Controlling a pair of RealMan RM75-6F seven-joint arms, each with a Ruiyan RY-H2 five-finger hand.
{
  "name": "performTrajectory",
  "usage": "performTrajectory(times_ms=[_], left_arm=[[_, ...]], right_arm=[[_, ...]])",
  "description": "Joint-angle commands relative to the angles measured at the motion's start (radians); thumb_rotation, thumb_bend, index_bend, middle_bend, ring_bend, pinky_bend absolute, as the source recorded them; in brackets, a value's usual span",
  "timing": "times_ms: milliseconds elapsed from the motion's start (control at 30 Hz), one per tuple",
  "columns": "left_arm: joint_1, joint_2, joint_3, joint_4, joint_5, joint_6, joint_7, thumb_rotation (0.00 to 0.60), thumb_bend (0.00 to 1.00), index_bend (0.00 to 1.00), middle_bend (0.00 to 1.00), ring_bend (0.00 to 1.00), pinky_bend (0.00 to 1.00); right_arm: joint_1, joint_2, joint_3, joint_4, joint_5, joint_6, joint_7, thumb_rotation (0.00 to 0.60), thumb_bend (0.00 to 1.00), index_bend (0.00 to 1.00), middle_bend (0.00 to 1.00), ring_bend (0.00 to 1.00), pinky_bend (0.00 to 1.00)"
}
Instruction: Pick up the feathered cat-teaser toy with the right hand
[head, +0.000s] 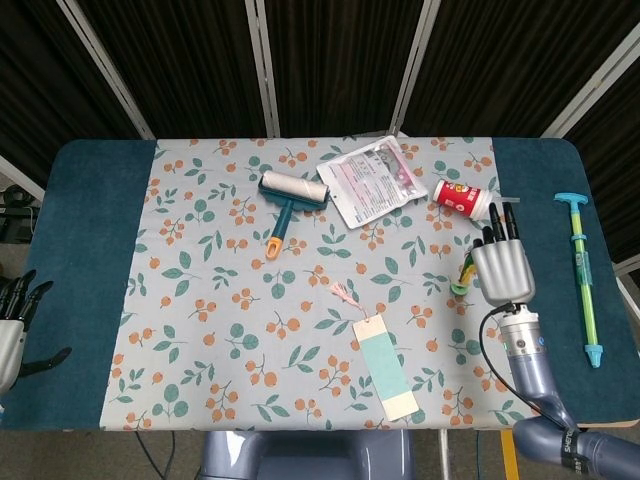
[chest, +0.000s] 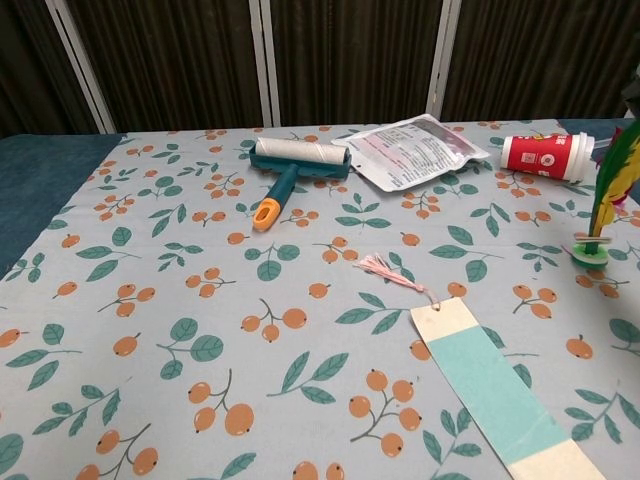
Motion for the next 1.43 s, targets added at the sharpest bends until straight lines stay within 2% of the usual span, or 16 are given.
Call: performTrajectory(times_ms=[33, 167, 267, 400, 467, 533, 633, 867, 933, 1067, 1133, 1267, 1333, 1433], left_arm=[[0.0, 0.0, 0.0, 0.0, 0.0, 0.0, 0.0, 0.552, 0.15, 0.12, 0.0, 0.0, 0.0], [0.0, 0.0, 0.0, 0.0, 0.0, 0.0, 0.0, 0.556, 0.15, 0.12, 0.0, 0.0, 0.0], [0.0, 0.0, 0.0, 0.001, 0.001, 0.001, 0.0, 0.554, 0.15, 0.12, 0.0, 0.0, 0.0], [0.0, 0.0, 0.0, 0.001, 0.001, 0.001, -0.001, 0.552, 0.15, 0.12, 0.0, 0.0, 0.0], [0.001, 0.0, 0.0, 0.001, 0.001, 0.001, -0.001, 0.55, 0.15, 0.12, 0.0, 0.0, 0.0], [0.001, 0.0, 0.0, 0.001, 0.001, 0.001, -0.001, 0.552, 0.15, 0.12, 0.0, 0.0, 0.0], [0.001, 0.0, 0.0, 0.001, 0.001, 0.001, -0.001, 0.552, 0.15, 0.12, 0.0, 0.0, 0.0], [0.001, 0.0, 0.0, 0.002, 0.001, 0.001, -0.001, 0.556, 0.15, 0.12, 0.0, 0.0, 0.0], [0.001, -0.001, 0.0, 0.002, 0.002, 0.002, -0.001, 0.555, 0.15, 0.12, 0.0, 0.0, 0.0], [0.001, -0.001, 0.0, 0.002, 0.002, 0.002, -0.001, 0.551, 0.15, 0.12, 0.0, 0.0, 0.0], [0.001, -0.001, 0.0, 0.002, 0.001, 0.002, 0.0, 0.549, 0.15, 0.12, 0.0, 0.0, 0.0], [0.0, -0.001, 0.0, 0.003, 0.001, 0.0, -0.001, 0.554, 0.15, 0.12, 0.0, 0.0, 0.0], [0.0, 0.0, 0.0, 0.002, 0.001, -0.001, -0.003, 0.555, 0.15, 0.12, 0.0, 0.0, 0.0], [0.0, 0.0, 0.001, 0.002, 0.002, 0.001, -0.002, 0.556, 0.15, 0.12, 0.0, 0.0, 0.0]], right_arm=[[-0.003, -0.003, -0.005, 0.002, -0.004, 0.002, 0.007, 0.6, 0.38, 0.66, 0.37, 0.0, 0.0], [-0.009, -0.005, -0.017, -0.002, -0.014, 0.005, 0.011, 0.6, 0.38, 0.64, 0.37, 0.0, 0.0], [-0.014, -0.003, -0.028, -0.013, -0.024, 0.011, 0.0, 0.6, 0.37, 0.56, 0.31, 0.0, 0.0], [-0.022, 0.003, -0.044, -0.037, -0.039, 0.017, -0.008, 0.6, 0.33, 0.33, 0.15, 0.0, 0.0], [-0.028, 0.009, -0.052, -0.051, -0.046, 0.025, -0.02, 0.6, 0.31, 0.23, 0.09, 0.0, 0.0], [-0.032, 0.012, -0.055, -0.061, -0.054, 0.034, -0.027, 0.6, 0.29, 0.17, 0.07, 0.0, 0.0], [-0.04, 0.019, -0.058, -0.076, -0.071, 0.055, -0.028, 0.6, 0.28, 0.13, 0.06, 0.0, 0.0], [-0.077, 0.055, -0.061, -0.121, -0.116, 0.116, 0.03, 0.6, 0.26, 0.13, 0.06, 0.0, 0.0], [-0.098, 0.07, -0.062, -0.133, -0.136, 0.141, 0.089, 0.6, 0.25, 0.13, 0.05, 0.0, 0.0], [-0.148, 0.096, -0.065, -0.132, -0.184, 0.191, 0.309, 0.6, 0.24, 0.13, 0.02, 0.0, 0.0], [-0.18, 0.107, -0.07, -0.123, -0.201, 0.209, 0.488, 0.6, 0.22, 0.12, 0.0, 0.0, 0.0], [-0.232, 0.129, -0.108, -0.053, -0.229, 0.201, 0.768, 0.6, 0.15, 0.06, 0.0, 0.0, 0.0], [-0.246, 0.132, -0.118, -0.017, -0.233, 0.19, 0.842, 0.6, 0.13, 0.04, 0.0, 0.0, 0.0], [-0.25, 0.129, -0.116, 0.018, -0.239, 0.18, 0.877, 0.6, 0.11, 0.01, 0.0, 0.0, 0.0]])
